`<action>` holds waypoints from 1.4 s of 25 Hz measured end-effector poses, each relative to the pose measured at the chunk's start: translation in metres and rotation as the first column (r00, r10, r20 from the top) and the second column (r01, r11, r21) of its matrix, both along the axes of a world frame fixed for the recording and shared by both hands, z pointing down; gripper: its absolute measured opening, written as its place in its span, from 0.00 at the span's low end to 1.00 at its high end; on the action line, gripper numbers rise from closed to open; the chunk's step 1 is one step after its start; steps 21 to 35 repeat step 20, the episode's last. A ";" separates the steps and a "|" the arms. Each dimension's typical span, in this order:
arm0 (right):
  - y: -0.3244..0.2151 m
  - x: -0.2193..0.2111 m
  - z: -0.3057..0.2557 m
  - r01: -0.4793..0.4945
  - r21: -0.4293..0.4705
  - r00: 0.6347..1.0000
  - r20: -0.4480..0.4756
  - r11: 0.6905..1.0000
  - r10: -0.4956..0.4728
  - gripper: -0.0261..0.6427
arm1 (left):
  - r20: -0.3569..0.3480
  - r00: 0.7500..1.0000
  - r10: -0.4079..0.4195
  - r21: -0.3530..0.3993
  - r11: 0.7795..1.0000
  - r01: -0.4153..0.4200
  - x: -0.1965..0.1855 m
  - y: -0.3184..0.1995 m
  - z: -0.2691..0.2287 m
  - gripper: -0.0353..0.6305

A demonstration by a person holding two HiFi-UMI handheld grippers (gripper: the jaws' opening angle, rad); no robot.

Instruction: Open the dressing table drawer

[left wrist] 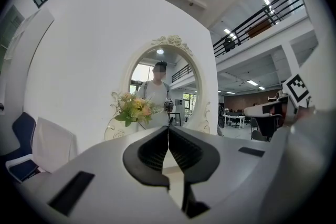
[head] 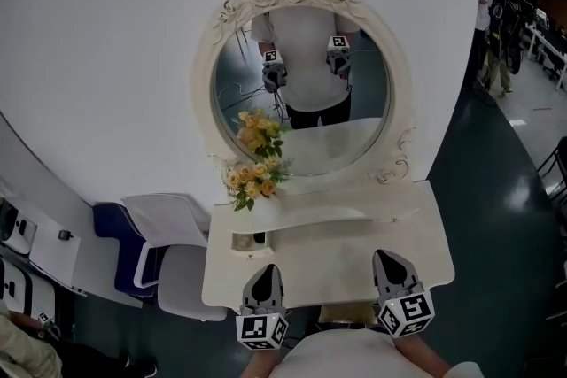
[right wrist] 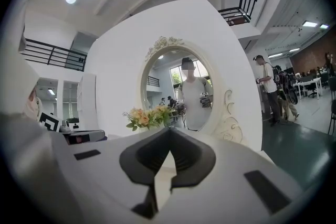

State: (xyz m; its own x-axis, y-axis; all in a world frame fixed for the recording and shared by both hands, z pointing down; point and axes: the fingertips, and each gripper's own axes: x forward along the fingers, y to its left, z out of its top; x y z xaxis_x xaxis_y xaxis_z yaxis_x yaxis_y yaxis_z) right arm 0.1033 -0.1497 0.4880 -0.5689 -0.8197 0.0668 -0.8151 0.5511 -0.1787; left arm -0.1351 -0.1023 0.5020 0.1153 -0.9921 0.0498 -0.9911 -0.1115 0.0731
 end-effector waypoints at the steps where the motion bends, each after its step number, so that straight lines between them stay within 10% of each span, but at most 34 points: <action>1: -0.001 0.001 0.001 -0.002 -0.001 1.000 0.001 1.000 0.002 0.05 | -0.001 1.000 0.008 0.002 1.000 -0.008 0.002 0.000 0.000 0.09; 35: -0.014 0.006 0.003 0.000 -0.010 1.000 0.001 1.000 0.000 0.05 | 0.025 0.999 0.026 -0.009 1.000 -0.026 0.010 -0.011 -0.001 0.09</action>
